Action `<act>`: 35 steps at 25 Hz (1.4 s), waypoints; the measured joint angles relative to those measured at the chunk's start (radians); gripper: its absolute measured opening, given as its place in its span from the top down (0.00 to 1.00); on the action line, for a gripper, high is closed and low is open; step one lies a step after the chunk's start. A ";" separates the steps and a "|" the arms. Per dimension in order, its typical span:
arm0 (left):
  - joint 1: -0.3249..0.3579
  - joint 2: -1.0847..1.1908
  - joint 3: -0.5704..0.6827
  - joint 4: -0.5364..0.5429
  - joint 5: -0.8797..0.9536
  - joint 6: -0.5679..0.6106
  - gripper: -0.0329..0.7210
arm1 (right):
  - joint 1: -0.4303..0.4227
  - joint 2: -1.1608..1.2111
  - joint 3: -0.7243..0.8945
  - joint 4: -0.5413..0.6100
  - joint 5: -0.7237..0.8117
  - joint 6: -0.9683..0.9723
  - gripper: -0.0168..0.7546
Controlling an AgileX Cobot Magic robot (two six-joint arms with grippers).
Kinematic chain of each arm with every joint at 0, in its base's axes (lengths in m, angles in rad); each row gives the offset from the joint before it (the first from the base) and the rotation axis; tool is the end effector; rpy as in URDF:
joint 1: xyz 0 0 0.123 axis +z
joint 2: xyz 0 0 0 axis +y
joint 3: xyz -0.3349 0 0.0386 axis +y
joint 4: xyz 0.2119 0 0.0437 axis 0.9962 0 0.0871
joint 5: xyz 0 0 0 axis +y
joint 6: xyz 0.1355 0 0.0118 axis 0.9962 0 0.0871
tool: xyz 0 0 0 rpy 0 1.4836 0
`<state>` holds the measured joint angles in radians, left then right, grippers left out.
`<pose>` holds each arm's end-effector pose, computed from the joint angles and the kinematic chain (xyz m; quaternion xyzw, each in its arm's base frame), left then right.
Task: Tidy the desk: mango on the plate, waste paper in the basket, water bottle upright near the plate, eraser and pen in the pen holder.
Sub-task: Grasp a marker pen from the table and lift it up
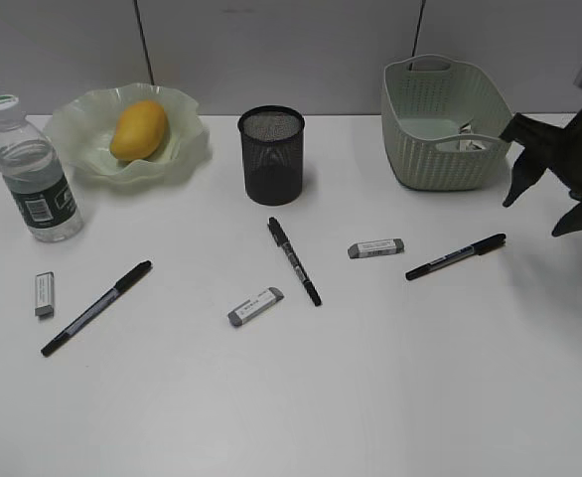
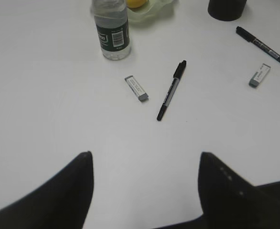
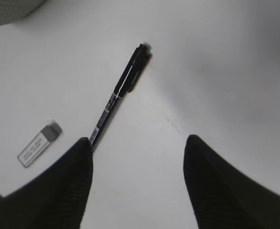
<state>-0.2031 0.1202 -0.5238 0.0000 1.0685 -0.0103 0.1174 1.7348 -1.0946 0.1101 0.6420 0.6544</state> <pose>-0.0355 0.0073 0.2506 0.0846 0.8752 -0.0507 0.4737 0.3356 0.0486 0.2295 0.2960 0.9359 0.1078 0.1575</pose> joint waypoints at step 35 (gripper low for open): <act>0.000 0.000 0.000 0.000 -0.001 0.000 0.30 | 0.000 0.443 -0.314 -0.038 0.087 0.254 0.51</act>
<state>-0.2031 0.1202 -0.5238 0.0000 1.0678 -0.0103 0.1174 2.1779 -1.4088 0.0718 0.7286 0.9081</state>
